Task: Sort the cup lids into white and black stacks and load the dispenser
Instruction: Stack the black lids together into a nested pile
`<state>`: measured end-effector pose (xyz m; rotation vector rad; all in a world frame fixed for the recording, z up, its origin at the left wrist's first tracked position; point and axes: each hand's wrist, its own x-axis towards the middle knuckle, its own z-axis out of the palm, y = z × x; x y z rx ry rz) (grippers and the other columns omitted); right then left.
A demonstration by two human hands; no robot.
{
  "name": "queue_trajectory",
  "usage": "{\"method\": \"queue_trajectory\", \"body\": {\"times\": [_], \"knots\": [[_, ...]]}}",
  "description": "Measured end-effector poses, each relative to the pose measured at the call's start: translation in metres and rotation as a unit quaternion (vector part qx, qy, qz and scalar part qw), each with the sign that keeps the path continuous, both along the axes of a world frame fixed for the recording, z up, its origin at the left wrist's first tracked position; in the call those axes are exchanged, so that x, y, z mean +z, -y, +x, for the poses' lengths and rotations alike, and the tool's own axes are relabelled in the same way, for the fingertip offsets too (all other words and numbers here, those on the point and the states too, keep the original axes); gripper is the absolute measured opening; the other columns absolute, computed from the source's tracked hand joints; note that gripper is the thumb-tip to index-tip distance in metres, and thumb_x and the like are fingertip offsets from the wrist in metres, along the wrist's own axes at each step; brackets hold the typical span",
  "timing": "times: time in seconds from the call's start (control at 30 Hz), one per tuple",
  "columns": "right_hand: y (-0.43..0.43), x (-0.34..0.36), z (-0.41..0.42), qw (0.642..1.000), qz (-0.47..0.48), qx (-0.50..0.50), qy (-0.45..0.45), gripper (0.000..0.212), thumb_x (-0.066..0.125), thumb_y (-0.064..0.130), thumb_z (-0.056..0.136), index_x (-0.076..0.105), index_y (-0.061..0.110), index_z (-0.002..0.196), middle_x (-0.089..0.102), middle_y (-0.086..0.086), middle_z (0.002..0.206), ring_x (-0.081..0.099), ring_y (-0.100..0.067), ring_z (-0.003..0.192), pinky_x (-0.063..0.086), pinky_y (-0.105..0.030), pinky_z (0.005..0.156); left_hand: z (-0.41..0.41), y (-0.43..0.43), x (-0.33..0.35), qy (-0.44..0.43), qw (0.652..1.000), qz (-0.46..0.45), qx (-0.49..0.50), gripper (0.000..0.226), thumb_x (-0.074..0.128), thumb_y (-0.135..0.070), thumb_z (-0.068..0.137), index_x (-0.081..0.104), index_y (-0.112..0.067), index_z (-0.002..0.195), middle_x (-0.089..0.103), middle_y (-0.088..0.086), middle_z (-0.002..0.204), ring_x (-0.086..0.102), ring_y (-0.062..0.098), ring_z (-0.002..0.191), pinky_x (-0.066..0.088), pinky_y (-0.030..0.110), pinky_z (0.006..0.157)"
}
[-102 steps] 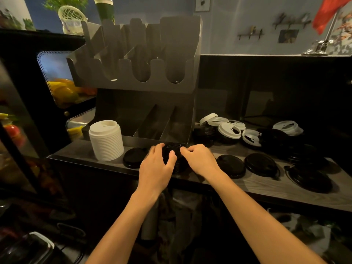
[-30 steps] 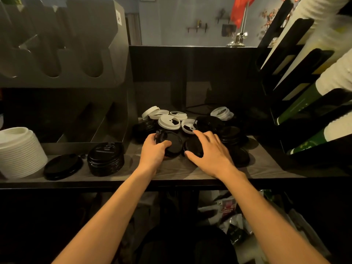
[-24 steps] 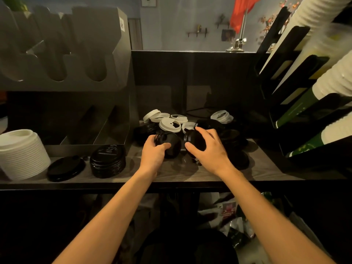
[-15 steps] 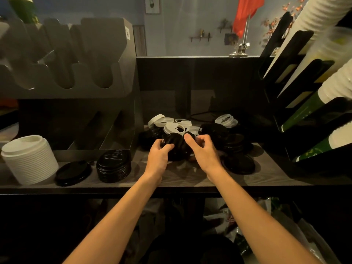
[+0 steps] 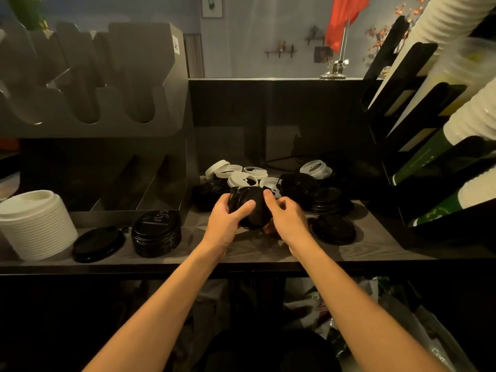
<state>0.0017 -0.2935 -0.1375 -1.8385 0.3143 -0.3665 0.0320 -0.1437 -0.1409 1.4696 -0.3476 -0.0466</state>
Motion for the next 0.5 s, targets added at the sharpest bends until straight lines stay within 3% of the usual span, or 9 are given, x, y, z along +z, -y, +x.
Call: {"method": "queue_trajectory", "body": {"times": [0.13, 0.2, 0.37, 0.5], "knots": [[-0.003, -0.002, -0.001, 0.996, 0.025, 0.048, 0.069, 0.028, 0.049, 0.05, 0.101, 0.058, 0.029, 0.116, 0.065, 0.001, 0.11, 0.064, -0.015, 0.103, 0.057, -0.033, 0.087, -0.001, -0.001, 0.001, 0.014, 1.0, -0.005, 0.002, 0.022, 0.067, -0.032, 0.097, 0.066, -0.018, 0.114, 0.076, 0.006, 0.109, 0.074, 0.019, 0.103, 0.06, 0.037, 0.091], [-0.003, -0.002, -0.003, 0.992, 0.045, 0.067, 0.099, 0.028, 0.051, 0.044, 0.102, 0.06, 0.027, 0.123, 0.065, 0.002, 0.115, 0.063, -0.013, 0.11, 0.058, -0.037, 0.092, -0.002, -0.001, 0.003, 0.013, 1.0, -0.01, 0.006, 0.023, 0.063, -0.033, 0.099, 0.067, -0.016, 0.114, 0.076, 0.006, 0.108, 0.075, 0.017, 0.101, 0.062, 0.033, 0.085], [0.0, 0.0, -0.01, 0.99, 0.056, 0.049, 0.122, 0.025, 0.055, 0.033, 0.103, 0.06, 0.023, 0.125, 0.068, -0.002, 0.11, 0.069, -0.014, 0.098, 0.057, -0.022, 0.059, -0.004, 0.001, 0.005, -0.002, 1.0, -0.018, -0.008, 0.023, 0.062, -0.035, 0.099, 0.066, -0.016, 0.113, 0.077, 0.005, 0.106, 0.076, 0.018, 0.1, 0.063, 0.032, 0.081], [0.0, 0.002, -0.012, 0.989, 0.067, 0.041, 0.123, 0.022, 0.057, 0.032, 0.101, 0.061, 0.021, 0.12, 0.068, -0.002, 0.106, 0.068, -0.014, 0.096, 0.056, -0.021, 0.058, -0.006, 0.001, 0.006, -0.006, 1.0, -0.015, -0.002, 0.03, 0.06, -0.039, 0.1, 0.068, -0.013, 0.114, 0.078, 0.007, 0.104, 0.076, 0.018, 0.097, 0.063, 0.03, 0.077]]}}
